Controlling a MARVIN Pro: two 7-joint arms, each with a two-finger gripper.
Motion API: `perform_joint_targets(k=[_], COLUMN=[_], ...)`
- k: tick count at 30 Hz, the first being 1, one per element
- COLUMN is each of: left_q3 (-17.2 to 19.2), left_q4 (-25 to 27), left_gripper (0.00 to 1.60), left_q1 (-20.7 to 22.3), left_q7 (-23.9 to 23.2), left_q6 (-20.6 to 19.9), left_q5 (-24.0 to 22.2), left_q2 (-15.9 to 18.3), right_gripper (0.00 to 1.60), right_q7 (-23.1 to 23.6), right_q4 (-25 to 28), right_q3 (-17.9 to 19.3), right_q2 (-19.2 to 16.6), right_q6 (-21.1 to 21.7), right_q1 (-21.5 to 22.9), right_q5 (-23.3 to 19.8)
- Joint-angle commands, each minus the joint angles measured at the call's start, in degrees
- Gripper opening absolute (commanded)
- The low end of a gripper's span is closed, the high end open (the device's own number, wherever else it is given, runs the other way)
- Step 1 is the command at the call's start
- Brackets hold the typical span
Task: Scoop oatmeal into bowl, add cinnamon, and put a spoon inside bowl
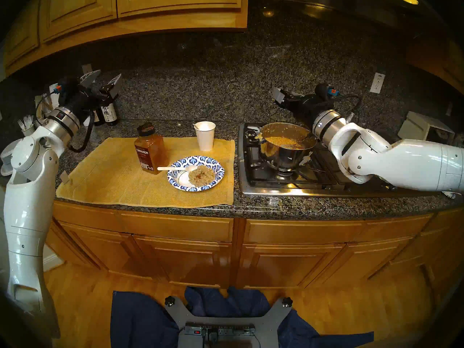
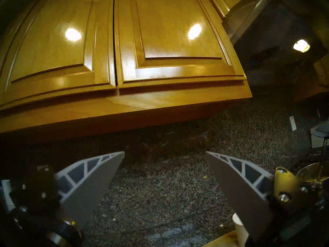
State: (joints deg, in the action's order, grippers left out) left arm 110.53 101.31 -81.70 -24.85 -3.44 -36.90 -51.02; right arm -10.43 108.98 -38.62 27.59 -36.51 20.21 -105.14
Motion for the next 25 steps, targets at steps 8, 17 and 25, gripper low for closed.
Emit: perform_joint_targets(k=[8,17,25], left_q3=[0.55,0.47,0.44], left_q4=[1.03,0.99,0.97], left_gripper=[1.6,1.6,1.6], left_q1=[2.6,2.58,2.56], left_q7=[-0.07,0.0,0.04], left_q6=[1.61,1.77,1.85], left_q5=[-0.44,-0.56,-0.61], left_q2=[0.34,0.44,0.5], right_gripper=[1.6,1.6,1.6], right_q7=[0.06,0.05,0.05], right_q4=[0.06,0.06,0.06], right_q3=[1.91,1.92,1.92], right_q2=[0.1,0.1,0.1], right_q6=[-0.81,-0.81,-0.81], right_q1=[2.02,2.03,2.02], right_q5=[0.17,0.17,0.18])
